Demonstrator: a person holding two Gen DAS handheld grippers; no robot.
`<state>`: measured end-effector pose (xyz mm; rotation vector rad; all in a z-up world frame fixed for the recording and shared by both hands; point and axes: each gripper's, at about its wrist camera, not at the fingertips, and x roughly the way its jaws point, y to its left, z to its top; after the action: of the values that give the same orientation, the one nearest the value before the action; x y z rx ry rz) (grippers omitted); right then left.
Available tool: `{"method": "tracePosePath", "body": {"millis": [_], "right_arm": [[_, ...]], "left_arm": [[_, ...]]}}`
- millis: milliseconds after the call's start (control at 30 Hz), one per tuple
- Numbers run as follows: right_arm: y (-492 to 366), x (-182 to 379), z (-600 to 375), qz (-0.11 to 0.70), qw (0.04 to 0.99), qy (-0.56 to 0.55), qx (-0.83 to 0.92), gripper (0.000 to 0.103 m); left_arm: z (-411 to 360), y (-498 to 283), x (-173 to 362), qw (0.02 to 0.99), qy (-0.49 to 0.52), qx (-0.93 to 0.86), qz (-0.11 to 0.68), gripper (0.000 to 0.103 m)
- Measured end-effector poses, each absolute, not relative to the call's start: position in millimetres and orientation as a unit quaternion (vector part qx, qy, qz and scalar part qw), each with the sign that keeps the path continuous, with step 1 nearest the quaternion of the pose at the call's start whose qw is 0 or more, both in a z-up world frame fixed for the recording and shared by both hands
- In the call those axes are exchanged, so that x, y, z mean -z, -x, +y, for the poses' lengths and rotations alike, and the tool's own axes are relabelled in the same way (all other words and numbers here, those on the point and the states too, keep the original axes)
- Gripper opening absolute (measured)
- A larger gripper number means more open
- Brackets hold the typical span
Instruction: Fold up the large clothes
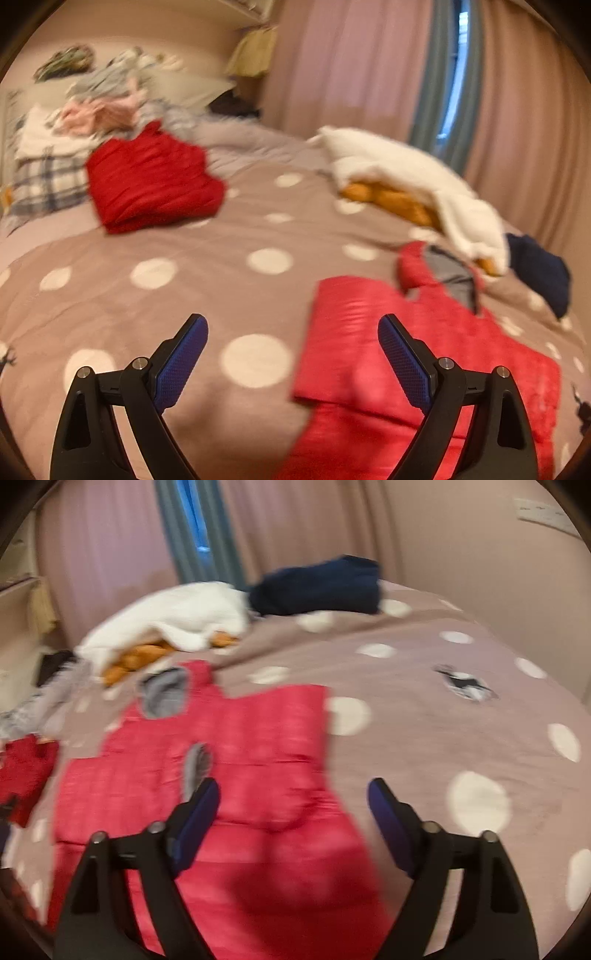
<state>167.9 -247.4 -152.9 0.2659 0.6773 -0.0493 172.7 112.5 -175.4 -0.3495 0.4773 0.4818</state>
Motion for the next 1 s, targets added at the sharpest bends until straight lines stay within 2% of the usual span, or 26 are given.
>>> {"method": "tracePosePath", "body": {"millis": [67,100,200,233,300,333,367,400,467,567,733,800,833,867,1000], "right_arm": [[-168.9,149.6,-232.3,0.324,0.935,-0.141,-0.019,0.102],[-171.4,150.9,-224.9,0.326,0.933,-0.147,-0.041,0.103],[-188.5,170.2,-203.4,0.359,0.917,-0.158,-0.079,0.102],[-195.0,179.0,-198.4,0.367,0.914,-0.155,-0.077,0.098],[-209.9,197.8,-188.3,0.387,0.909,-0.137,-0.069,0.072],[-214.2,201.7,-184.4,0.395,0.907,-0.125,-0.070,0.049],[-217.8,203.5,-179.4,0.398,0.908,-0.110,-0.076,0.034],[-218.1,202.1,-176.1,0.391,0.911,-0.102,-0.083,0.033],[-214.8,195.9,-174.5,0.371,0.919,-0.096,-0.092,0.020],[-210.5,186.6,-184.3,0.359,0.920,-0.126,-0.097,0.015],[-194.0,156.5,-220.5,0.306,0.934,-0.168,-0.071,0.015],[-190.4,151.9,-236.5,0.302,0.935,-0.178,-0.053,0.019],[-190.5,153.7,-243.5,0.308,0.935,-0.175,-0.032,0.027],[-192.4,159.3,-250.2,0.324,0.932,-0.165,0.001,0.030],[-202.3,177.1,-265.9,0.378,0.914,-0.139,0.057,0.030]], "left_arm": [[129.3,-172.7,183.7,0.914,0.198,-0.255,0.247,0.093],[135.5,-172.8,187.2,0.907,0.210,-0.264,0.251,0.093],[150.3,-171.6,198.0,0.887,0.253,-0.280,0.266,0.093],[151.6,-170.9,201.6,0.882,0.264,-0.280,0.271,0.093],[151.6,-172.9,204.4,0.879,0.267,-0.279,0.279,0.093],[151.4,-174.2,204.2,0.880,0.265,-0.279,0.280,0.093],[149.8,-175.3,204.1,0.881,0.261,-0.278,0.279,0.093],[149.1,-176.0,204.7,0.882,0.258,-0.279,0.279,0.093],[146.3,-176.9,204.7,0.884,0.251,-0.278,0.279,0.093],[144.2,-176.3,205.0,0.887,0.245,-0.271,0.282,0.093],[146.2,-176.0,204.2,0.889,0.243,-0.269,0.281,0.093],[146.9,-177.4,206.2,0.888,0.246,-0.263,0.287,0.093],[146.8,-178.5,207.2,0.887,0.246,-0.261,0.290,0.093],[145.9,-179.8,207.3,0.887,0.245,-0.261,0.292,0.093],[138.0,-186.2,206.4,0.896,0.233,-0.245,0.290,0.093]]}}
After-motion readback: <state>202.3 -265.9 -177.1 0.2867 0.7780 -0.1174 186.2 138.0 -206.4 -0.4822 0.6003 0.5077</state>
